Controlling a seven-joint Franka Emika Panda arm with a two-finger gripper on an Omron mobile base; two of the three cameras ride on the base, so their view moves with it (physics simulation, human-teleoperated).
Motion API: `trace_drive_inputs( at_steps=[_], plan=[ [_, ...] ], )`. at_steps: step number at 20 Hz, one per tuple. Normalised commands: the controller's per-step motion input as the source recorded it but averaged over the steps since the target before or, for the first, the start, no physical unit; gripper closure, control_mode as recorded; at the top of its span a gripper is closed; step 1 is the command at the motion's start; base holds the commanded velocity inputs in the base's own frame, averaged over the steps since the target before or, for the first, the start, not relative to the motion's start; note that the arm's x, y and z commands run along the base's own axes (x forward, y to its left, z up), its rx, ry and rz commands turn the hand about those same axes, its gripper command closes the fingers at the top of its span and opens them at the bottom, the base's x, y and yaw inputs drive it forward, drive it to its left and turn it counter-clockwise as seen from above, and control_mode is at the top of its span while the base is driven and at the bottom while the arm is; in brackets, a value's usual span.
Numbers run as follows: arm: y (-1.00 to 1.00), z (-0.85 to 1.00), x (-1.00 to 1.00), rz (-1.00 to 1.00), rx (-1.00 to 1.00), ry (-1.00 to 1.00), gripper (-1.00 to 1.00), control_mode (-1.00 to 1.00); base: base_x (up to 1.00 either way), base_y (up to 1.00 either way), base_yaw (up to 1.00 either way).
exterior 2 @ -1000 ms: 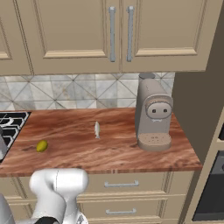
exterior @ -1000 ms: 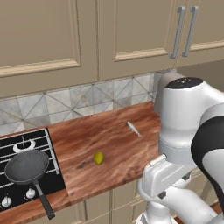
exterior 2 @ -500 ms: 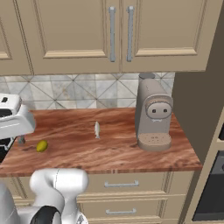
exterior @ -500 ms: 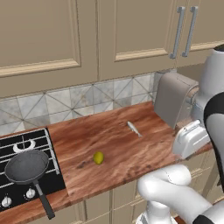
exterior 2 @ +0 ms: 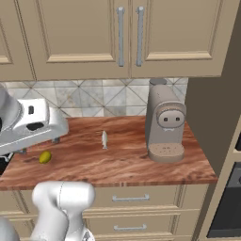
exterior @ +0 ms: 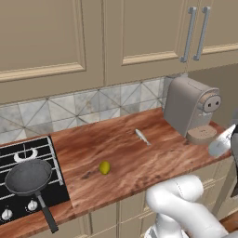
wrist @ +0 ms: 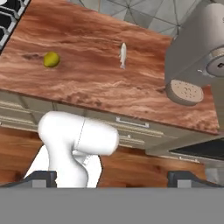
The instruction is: Place both pans onto different burners. Then place the lemon and the fish on different pans.
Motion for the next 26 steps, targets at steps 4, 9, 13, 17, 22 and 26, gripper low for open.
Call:
trace_drive_inputs(
  at_steps=[4,9,13,17,22,26],
  plan=[
    [-0.21,-0.02,0.07,0.02,0.00,-0.60,-1.00,-1.00,0.00,0.00,0.00],
    [-0.04,0.00,-0.01,0.00,0.02,-0.18,-1.00,-1.00,0.00,0.00,0.00],
    [0.00,0.00,0.23,0.00,0.00,0.00,-1.00,-1.00,0.00,0.00,0.00],
    [0.00,-0.06,0.54,-0.01,0.03,0.00,-1.00,-1.00,0.00,0.00,0.00],
    [0.00,-0.25,0.48,0.00,0.15,0.00,-1.00,-1.00,0.00,0.00,0.00],
    [0.00,-0.41,0.51,0.00,0.14,0.00,-1.00,-1.00,0.00,0.00,0.00]
  ],
)
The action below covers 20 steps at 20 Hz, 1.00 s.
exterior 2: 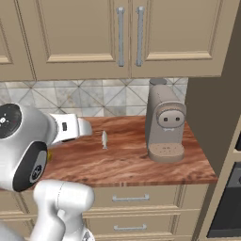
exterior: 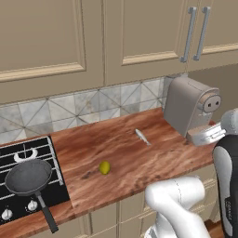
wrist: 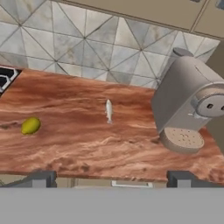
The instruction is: Place both pans onto different burners. Then place the lemon and the fish on different pans.
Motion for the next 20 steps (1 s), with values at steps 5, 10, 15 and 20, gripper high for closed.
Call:
trace_drive_inputs(
  at_steps=[5,10,15,20],
  plan=[
    [0.06,-0.03,0.03,0.00,0.05,0.00,-1.00,-1.00,0.00,0.00,0.00],
    [0.01,-0.20,0.05,0.00,0.01,0.00,-1.00,-1.00,0.00,0.00,0.00],
    [0.03,-0.29,0.39,-0.01,0.00,0.00,-1.00,-1.00,0.00,0.00,0.00],
    [0.08,-0.37,0.36,-0.02,0.00,0.00,-1.00,-1.00,0.00,0.00,0.00]
  ],
)
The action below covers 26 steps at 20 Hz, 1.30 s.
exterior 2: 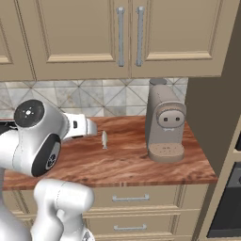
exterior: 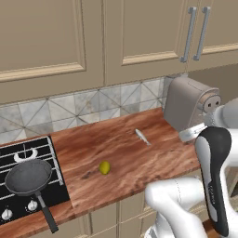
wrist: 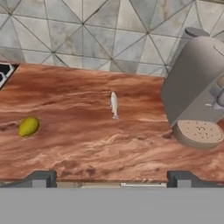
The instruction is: Place both pans onto different burners. Then place the lemon and the fish on different pans.
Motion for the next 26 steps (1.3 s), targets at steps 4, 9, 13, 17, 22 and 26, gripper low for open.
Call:
trace_drive_inputs(
  at_steps=[4,9,13,17,22,26],
  plan=[
    [0.19,-0.32,0.29,-0.02,0.00,0.00,-1.00,-1.00,0.00,0.00,0.00],
    [0.10,-0.27,0.33,-0.01,0.00,0.00,-1.00,-1.00,0.00,0.00,0.00],
    [0.00,-0.30,0.40,0.00,0.00,0.00,-1.00,-1.00,0.00,0.00,0.00],
    [0.01,-0.23,0.42,0.00,0.01,0.00,-1.00,-1.00,0.00,0.00,0.00],
    [0.04,-0.11,0.40,0.00,0.05,0.00,-1.00,-1.00,0.00,0.00,0.00],
    [0.08,-0.11,0.41,0.00,0.04,0.00,-1.00,-1.00,0.00,0.00,0.00]
  ],
)
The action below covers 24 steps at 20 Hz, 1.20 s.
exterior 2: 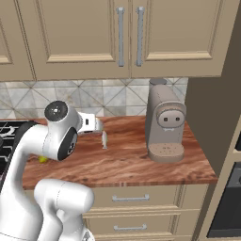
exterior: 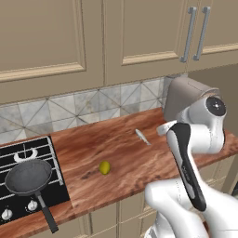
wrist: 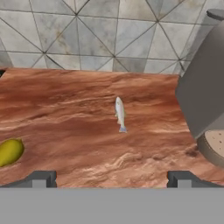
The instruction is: Place both pans onto different burners. Then place the lemon and the fish on different pans.
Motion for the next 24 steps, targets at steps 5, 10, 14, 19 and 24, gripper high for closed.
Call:
trace_drive_inputs(
  at_steps=[5,10,14,19,24],
  plan=[
    [0.06,-0.10,0.37,0.00,0.00,0.01,-1.00,-1.00,0.00,0.00,0.00],
    [0.03,-0.12,0.25,0.00,0.00,0.01,-1.00,-1.00,0.00,0.00,0.00],
    [0.00,-0.25,0.07,0.00,0.00,0.00,-1.00,-1.00,0.00,0.00,0.00],
    [0.00,-0.37,0.24,0.00,0.00,0.00,-1.00,-1.00,0.00,0.00,0.00],
    [0.00,-0.16,0.34,0.00,0.00,0.00,-1.00,-1.00,0.00,0.00,0.00]
  ],
)
